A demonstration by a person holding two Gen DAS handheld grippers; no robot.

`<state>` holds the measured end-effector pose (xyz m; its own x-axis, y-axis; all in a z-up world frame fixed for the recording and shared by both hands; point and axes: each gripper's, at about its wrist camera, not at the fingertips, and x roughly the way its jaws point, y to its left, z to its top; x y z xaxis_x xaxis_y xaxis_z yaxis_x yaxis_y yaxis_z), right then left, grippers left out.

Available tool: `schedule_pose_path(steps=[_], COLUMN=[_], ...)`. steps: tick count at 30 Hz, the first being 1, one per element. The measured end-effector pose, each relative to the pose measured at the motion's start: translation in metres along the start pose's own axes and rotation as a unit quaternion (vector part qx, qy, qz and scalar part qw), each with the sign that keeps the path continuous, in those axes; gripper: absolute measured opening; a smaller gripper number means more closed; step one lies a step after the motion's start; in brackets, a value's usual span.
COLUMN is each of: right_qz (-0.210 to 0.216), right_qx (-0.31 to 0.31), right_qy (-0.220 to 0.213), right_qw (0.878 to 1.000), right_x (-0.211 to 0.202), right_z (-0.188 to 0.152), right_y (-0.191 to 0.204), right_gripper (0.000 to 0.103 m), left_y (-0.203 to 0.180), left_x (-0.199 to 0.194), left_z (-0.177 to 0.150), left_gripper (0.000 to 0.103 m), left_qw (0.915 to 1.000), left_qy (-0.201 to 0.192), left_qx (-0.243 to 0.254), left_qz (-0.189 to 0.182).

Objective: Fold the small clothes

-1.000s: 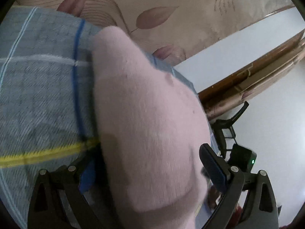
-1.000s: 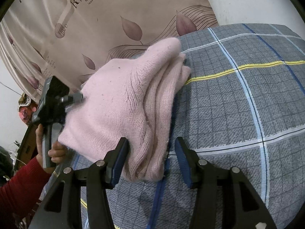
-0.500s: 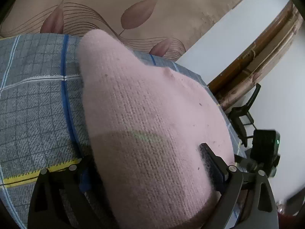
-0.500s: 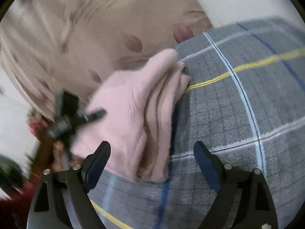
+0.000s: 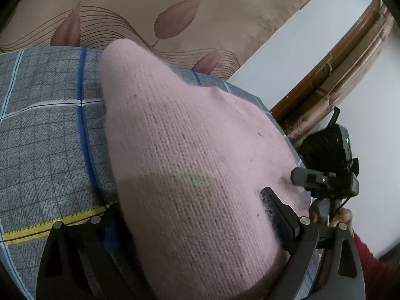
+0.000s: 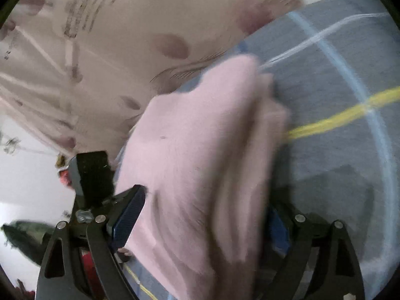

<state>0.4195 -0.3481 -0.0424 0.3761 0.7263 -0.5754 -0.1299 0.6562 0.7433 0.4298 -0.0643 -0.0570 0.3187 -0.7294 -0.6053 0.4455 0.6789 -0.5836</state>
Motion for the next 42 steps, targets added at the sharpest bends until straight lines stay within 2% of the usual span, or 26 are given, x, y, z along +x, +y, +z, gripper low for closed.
schedule_pose_path(steps=[2, 3, 4, 5, 7, 13, 19, 22, 25, 28, 34, 42], right_qz=[-0.009, -0.014, -0.02, -0.021, 0.003, 0.023, 0.019, 0.004, -0.025, -0.033, -0.048, -0.048], right_qx=[-0.023, -0.033, -0.044, -0.044, -0.027, -0.029, -0.029, -0.038, -0.051, -0.055, -0.065, -0.07], right_qy=[0.012, 0.016, 0.019, 0.021, 0.015, 0.016, 0.023, 0.022, 0.01, -0.007, -0.018, -0.031], right_qw=[1.0, 0.999, 0.999, 0.999, 1.0, 0.999, 0.999, 0.999, 0.998, 0.998, 0.997, 0.996], right_x=[0.012, 0.014, 0.017, 0.017, 0.013, 0.012, 0.017, 0.021, 0.023, 0.021, 0.017, 0.011], right_z=[0.002, 0.001, 0.001, 0.001, 0.0, -0.002, 0.004, 0.003, -0.003, -0.009, -0.013, -0.021], right_y=[0.009, 0.012, 0.013, 0.01, -0.001, -0.003, 0.002, 0.009, 0.013, 0.016, 0.022, 0.032], right_gripper=[0.088, 0.083, 0.065, 0.059, 0.05, 0.051, 0.063, 0.067, 0.052, 0.048, 0.046, 0.044], left_y=[0.0, 0.001, 0.002, 0.004, 0.004, 0.003, -0.001, -0.008, -0.023, -0.029, -0.04, -0.057], left_x=[0.0, 0.0, 0.0, 0.0, 0.0, -0.001, 0.001, 0.004, 0.007, 0.008, 0.003, -0.01], left_z=[0.001, 0.001, 0.001, 0.001, 0.001, 0.001, 0.002, 0.002, 0.0, -0.002, -0.009, -0.025], left_gripper=[0.094, 0.094, 0.094, 0.094, 0.094, 0.094, 0.094, 0.094, 0.086, 0.078, 0.066, 0.062], left_qw=[1.0, 1.0, 0.9999, 0.9998, 0.9997, 0.9997, 0.9999, 0.9999, 0.9971, 0.9948, 0.9898, 0.982], left_qy=[0.001, 0.001, 0.001, 0.0, -0.001, 0.0, -0.001, 0.001, -0.001, -0.01, -0.033, -0.047], left_qx=[-0.001, -0.003, -0.005, -0.009, -0.012, -0.011, -0.005, 0.006, 0.03, 0.034, 0.047, 0.065], left_qz=[-0.005, -0.009, -0.012, -0.017, -0.02, -0.02, -0.009, 0.014, 0.07, 0.095, 0.13, 0.171])
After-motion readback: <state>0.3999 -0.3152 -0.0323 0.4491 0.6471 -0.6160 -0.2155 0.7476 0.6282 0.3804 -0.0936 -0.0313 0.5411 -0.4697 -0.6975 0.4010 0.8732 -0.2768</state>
